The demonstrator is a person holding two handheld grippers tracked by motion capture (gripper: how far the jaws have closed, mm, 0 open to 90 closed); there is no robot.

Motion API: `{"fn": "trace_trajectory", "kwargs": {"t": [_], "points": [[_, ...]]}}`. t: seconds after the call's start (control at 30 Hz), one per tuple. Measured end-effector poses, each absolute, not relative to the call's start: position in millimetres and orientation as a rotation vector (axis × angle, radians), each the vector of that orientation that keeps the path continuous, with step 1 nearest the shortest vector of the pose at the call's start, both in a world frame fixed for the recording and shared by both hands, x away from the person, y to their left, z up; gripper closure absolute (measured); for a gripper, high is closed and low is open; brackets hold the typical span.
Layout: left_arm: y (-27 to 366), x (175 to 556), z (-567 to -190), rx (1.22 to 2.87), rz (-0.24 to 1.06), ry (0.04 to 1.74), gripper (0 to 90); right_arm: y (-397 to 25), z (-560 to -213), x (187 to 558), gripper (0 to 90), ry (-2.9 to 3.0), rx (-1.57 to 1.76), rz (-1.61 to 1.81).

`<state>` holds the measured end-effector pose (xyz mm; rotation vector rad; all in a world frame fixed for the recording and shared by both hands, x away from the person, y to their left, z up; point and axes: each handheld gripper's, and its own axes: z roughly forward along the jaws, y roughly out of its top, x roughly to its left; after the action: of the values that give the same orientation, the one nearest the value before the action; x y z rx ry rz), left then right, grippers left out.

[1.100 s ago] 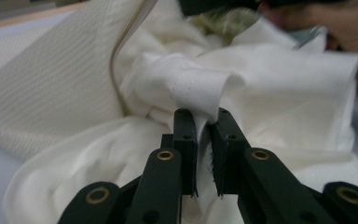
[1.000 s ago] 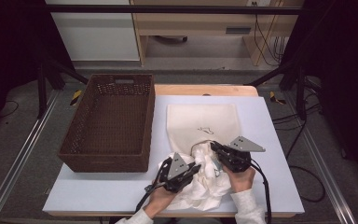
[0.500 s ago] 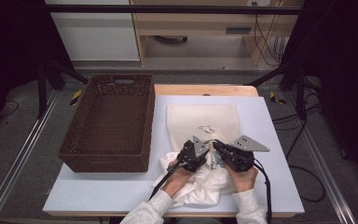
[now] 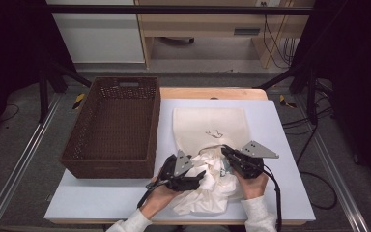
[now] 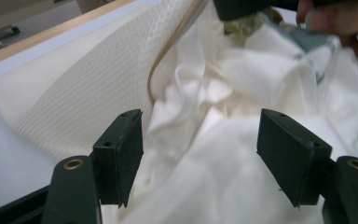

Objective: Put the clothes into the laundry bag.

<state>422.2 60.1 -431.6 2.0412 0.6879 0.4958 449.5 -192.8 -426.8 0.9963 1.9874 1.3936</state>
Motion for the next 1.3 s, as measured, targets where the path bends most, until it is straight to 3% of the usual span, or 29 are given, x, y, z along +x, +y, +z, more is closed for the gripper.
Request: {"fn": "trace_trajectory", "kwargs": {"t": [0.17, 0.4, 0.63, 0.73, 1.03, 1.3], "points": [[77.2, 419.1, -454.0, 2.084, 0.492, 0.731, 31.5, -194.9, -426.1, 449.3, 86.4, 1.995, 0.956, 1.397], [77.2, 424.6, -476.2, 2.106, 0.426, 0.763, 43.5, -196.0, -426.2, 449.8, 86.4, 2.024, 0.919, 1.382], [74.2, 425.4, -481.4, 2.105, 0.420, 0.770, 74.5, -194.2, -427.1, 451.2, 86.3, 2.034, 0.963, 1.394], [75.4, 425.7, -480.3, 2.081, 0.413, 0.770, 80.1, -193.5, -427.7, 451.6, 86.3, 2.043, 0.958, 1.395], [51.5, 416.3, -441.4, 1.918, 0.375, 0.642, 81.3, -193.5, -428.4, 453.4, 86.2, 2.058, 0.976, 1.416], [-2.9, 446.2, -444.7, 1.980, 0.487, 0.645, 81.1, -196.7, -426.7, 453.1, 86.1, 2.046, 0.989, 1.422]]}}
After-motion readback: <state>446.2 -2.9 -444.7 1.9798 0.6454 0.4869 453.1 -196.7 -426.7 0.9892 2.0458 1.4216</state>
